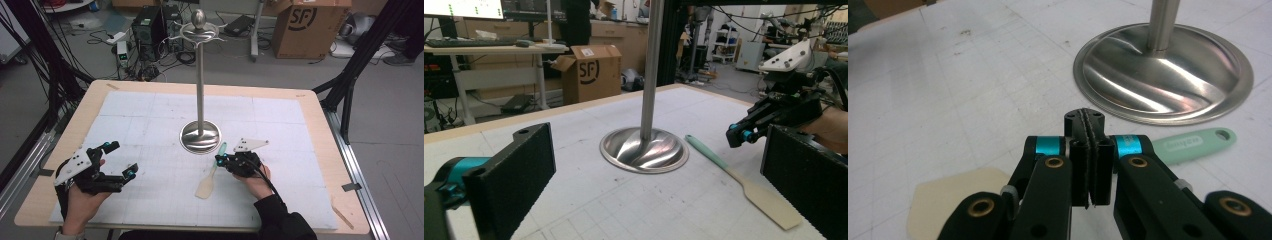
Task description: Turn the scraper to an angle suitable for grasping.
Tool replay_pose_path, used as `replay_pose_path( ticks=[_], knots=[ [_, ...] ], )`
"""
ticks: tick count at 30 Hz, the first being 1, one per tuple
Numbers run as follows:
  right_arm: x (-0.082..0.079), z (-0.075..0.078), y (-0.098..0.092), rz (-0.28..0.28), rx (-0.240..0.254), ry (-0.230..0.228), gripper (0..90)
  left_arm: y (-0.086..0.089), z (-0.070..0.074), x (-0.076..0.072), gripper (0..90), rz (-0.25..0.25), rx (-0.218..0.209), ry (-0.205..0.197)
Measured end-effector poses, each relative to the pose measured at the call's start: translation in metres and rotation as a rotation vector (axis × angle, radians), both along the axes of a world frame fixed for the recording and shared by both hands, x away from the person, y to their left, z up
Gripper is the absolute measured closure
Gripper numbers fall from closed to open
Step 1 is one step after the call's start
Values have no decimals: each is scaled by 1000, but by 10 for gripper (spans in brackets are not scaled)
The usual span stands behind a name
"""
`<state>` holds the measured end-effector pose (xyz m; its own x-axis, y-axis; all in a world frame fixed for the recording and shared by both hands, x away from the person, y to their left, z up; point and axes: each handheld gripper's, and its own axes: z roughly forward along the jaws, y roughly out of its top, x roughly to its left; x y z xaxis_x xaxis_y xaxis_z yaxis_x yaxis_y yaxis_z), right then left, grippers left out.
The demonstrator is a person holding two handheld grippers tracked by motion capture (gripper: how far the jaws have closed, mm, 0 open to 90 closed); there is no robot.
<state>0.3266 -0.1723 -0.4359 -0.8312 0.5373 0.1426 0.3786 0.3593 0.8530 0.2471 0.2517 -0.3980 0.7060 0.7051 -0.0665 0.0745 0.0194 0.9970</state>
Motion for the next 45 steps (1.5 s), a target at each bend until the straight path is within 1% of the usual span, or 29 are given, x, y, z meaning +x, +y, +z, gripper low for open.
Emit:
replay_pose_path(
  ticks=[4, 7, 10, 18, 20, 21, 23, 24, 25, 27, 29, 31, 33, 36, 38, 39, 40, 42, 44, 45],
  knots=[
    [3, -1, 8, 11, -25, 5, 896, 1, 0, 0, 17, 2, -4, -1],
    [3, 0, 10, 18, -19, 11, 895, 2, 0, 0, 17, 2, -6, 1],
    [5, 0, 14, 17, -28, 14, 896, 2, 0, 0, 17, 3, -5, 1],
    [7, -5, 23, 47, -62, 38, 896, 1, -1, 0, 17, 3, 2, 5],
    [7, -7, 25, 57, -75, 51, 896, 1, -1, 0, 17, 3, 1, 5],
    [8, -9, 28, 67, -92, 58, 896, 1, -1, 1, 18, 3, 0, 4],
    [8, -10, 29, 73, -97, 60, 896, 1, -1, 1, 18, 4, 0, 4],
    [7, -11, 31, 83, -106, 75, 896, 1, -1, 1, 18, 6, -1, 5],
    [7, -11, 31, 83, -106, 75, 896, 1, -1, 1, 18, 5, -2, 6],
    [6, -12, 34, 99, -113, 95, 896, 1, -1, 1, 17, 4, -2, 7],
    [4, -13, 36, 113, -125, 106, 896, 2, -1, 1, 18, 5, 3, 9],
    [4, -14, 39, 130, -139, 104, 896, 2, -1, 1, 18, 4, 2, 10],
    [4, -15, 39, 133, -141, 101, 896, 2, -1, 1, 18, 4, 3, 11],
    [4, -16, 36, 130, -123, 153, 899, 2, -1, 1, 18, 3, 6, 12],
    [4, -16, 35, 133, -122, 154, 900, 2, -2, 1, 17, 5, 4, 15],
    [3, -15, 35, 133, -126, 157, 900, 3, -2, 1, 18, 6, 4, 16],
    [2, -15, 35, 139, -140, 145, 900, 3, -2, 2, 17, 6, 4, 15],
    [1, -14, 35, 135, -143, 146, 900, 3, -2, 2, 17, 7, 3, 17],
    [-1, -14, 35, 142, -161, 121, 900, 3, -2, 2, 18, 7, 3, 18],
    [-1, -14, 35, 142, -161, 121, 900, 3, -2, 2, 18, 8, 3, 18]
  ],
)
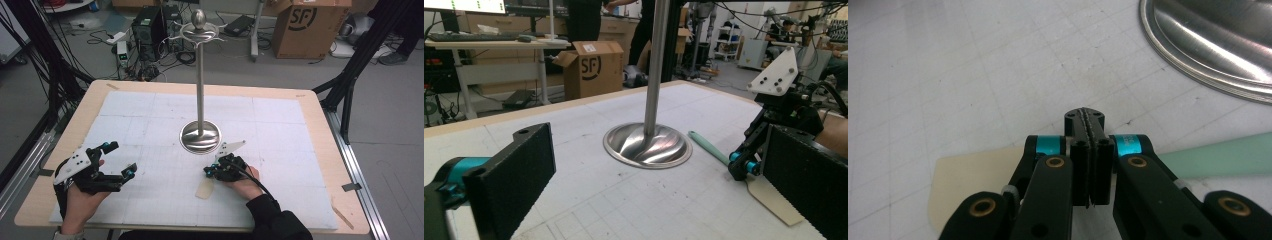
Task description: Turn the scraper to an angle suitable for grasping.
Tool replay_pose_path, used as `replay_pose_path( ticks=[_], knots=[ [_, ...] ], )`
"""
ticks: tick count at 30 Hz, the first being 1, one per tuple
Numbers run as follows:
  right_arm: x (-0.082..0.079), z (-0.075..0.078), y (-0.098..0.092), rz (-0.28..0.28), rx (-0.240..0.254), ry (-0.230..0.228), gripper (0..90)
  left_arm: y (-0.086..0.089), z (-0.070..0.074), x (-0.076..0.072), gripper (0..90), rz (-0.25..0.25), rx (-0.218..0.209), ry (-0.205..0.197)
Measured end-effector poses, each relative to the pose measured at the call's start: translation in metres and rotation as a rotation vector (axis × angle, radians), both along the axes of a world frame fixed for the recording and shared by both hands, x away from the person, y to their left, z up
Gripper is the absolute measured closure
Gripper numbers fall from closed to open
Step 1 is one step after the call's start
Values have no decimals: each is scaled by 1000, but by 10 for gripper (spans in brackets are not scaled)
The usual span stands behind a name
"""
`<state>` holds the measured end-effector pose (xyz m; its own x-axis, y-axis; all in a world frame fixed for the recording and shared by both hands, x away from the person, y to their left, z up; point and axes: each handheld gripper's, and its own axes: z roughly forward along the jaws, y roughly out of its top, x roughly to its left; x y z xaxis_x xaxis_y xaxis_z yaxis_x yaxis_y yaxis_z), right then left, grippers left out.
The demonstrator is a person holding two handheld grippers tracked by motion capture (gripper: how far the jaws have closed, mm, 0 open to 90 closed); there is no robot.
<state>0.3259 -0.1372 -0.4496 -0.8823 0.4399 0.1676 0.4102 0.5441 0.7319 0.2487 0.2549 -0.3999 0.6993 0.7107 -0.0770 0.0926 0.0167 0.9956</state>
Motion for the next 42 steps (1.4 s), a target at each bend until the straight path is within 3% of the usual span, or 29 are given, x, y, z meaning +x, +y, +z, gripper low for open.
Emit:
replay_pose_path(
  ticks=[1, 21, 33, 42],
  knots=[
    [-1, 1, 0, 2, -11, -21, 900, 0, 0, 0, 18, 0, 1, 1],
    [-24, 3, -37, 13, -41, -24, 900, -2, -1, 0, 17, -1, 8, 4],
    [-41, 3, -67, -8, -30, -6, 900, -3, -2, 0, 17, -4, 18, 7],
    [-51, 3, -82, -28, -29, -21, 900, -6, -2, 0, 17, -1, 22, 5]
  ],
)
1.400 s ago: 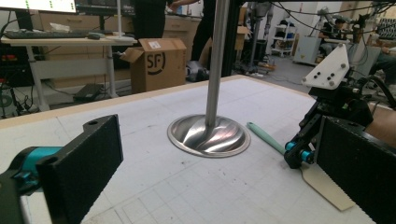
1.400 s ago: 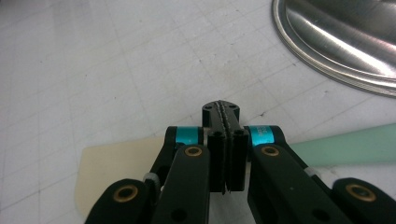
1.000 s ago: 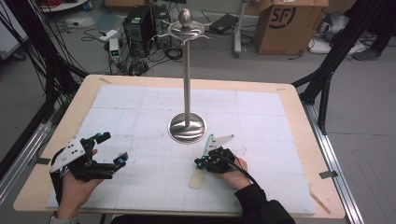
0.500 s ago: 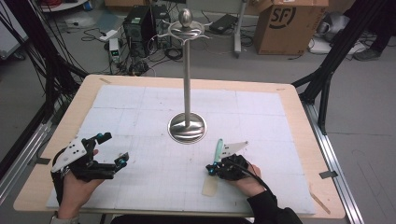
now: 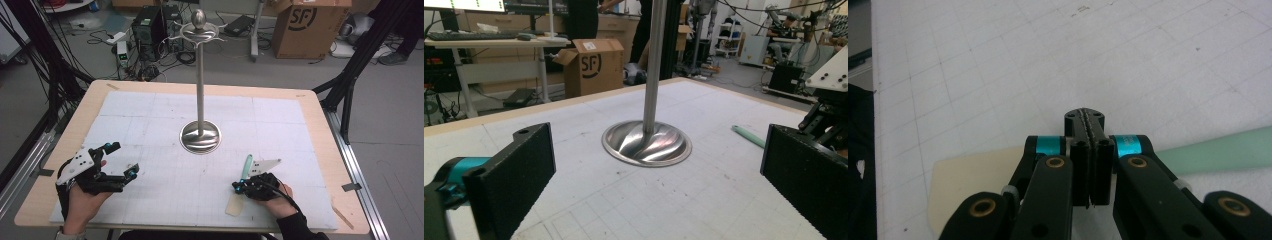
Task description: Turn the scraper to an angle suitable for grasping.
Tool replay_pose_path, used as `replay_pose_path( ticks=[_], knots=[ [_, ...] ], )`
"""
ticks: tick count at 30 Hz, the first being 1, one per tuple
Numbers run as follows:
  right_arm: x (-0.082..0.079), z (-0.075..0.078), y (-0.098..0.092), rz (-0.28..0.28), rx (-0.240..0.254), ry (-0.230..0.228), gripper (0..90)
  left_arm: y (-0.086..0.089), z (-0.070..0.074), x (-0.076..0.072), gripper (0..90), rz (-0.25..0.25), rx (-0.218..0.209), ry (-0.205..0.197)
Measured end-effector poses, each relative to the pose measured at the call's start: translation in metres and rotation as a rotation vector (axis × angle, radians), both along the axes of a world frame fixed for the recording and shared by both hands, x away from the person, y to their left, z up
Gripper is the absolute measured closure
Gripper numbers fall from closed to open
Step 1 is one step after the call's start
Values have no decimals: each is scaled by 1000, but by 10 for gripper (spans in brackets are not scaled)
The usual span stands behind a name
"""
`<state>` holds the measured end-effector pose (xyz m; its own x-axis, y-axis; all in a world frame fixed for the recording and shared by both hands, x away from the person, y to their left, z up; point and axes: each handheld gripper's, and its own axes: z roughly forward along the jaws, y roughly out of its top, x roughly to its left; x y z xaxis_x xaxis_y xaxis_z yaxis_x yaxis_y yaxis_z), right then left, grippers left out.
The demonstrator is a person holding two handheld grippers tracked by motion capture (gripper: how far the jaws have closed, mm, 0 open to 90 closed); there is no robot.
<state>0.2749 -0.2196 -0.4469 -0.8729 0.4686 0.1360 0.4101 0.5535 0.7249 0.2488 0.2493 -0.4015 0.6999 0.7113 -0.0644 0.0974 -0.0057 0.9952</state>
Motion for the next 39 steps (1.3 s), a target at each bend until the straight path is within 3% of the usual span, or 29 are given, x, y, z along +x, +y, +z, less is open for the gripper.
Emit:
replay_pose_path(
  ticks=[3, 8, 15, 20, 25, 30, 39],
  knots=[
    [-1, 4, 2, -2, -27, -28, 900, -1, 0, 0, 17, -4, 2, 0],
    [5, 13, -21, -88, -12, -76, 900, 0, 0, 0, 18, 0, 2, -1],
    [16, 12, -41, -175, -23, -74, 900, -1, 0, 0, 18, 0, 2, -1],
    [23, 9, -41, -221, -39, -80, 900, -2, -1, 0, 18, -3, 7, 3],
    [30, 3, -38, -212, -68, -78, 900, 0, -1, 0, 18, -2, 0, 1],
    [31, 2, -35, -200, -62, -82, 900, 1, 1, -1, 18, -6, -9, -19],
    [37, 2, -21, -159, -49, -81, 900, -2, 0, -1, 18, -10, 7, -16]
  ],
)
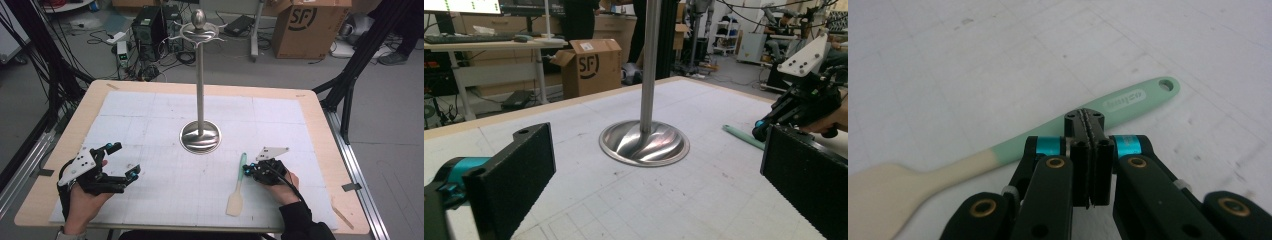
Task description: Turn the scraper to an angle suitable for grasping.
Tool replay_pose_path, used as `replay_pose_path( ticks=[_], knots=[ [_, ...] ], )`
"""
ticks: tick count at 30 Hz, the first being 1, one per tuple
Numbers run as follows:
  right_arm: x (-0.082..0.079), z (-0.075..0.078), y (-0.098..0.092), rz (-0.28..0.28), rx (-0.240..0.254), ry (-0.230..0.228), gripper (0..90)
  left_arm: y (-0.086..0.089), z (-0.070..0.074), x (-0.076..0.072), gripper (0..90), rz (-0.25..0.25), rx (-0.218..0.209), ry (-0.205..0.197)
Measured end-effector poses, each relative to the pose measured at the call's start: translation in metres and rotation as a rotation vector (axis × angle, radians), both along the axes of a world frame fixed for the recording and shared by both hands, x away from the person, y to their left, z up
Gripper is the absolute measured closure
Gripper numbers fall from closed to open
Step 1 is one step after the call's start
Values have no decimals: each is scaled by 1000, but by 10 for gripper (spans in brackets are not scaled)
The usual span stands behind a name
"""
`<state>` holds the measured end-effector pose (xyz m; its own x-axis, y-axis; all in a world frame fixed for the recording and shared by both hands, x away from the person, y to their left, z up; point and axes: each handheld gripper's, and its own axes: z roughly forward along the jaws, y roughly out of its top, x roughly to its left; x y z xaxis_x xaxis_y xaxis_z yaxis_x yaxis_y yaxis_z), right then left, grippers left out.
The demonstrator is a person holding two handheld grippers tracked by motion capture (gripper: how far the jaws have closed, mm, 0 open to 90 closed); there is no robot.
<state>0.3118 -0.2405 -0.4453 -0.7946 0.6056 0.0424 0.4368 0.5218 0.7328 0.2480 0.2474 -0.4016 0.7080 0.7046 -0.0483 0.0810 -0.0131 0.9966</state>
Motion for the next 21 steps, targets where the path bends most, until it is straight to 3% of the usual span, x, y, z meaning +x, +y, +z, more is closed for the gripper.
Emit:
replay_pose_path(
  ticks=[13, 21],
  knots=[
    [6, 1, 54, 127, -15, 2, 900, 5, 1, 0, 18, 12, -12, -4],
    [5, 1, 73, 182, -18, -8, 900, 4, 0, 0, 18, 13, -10, 0]
  ],
)
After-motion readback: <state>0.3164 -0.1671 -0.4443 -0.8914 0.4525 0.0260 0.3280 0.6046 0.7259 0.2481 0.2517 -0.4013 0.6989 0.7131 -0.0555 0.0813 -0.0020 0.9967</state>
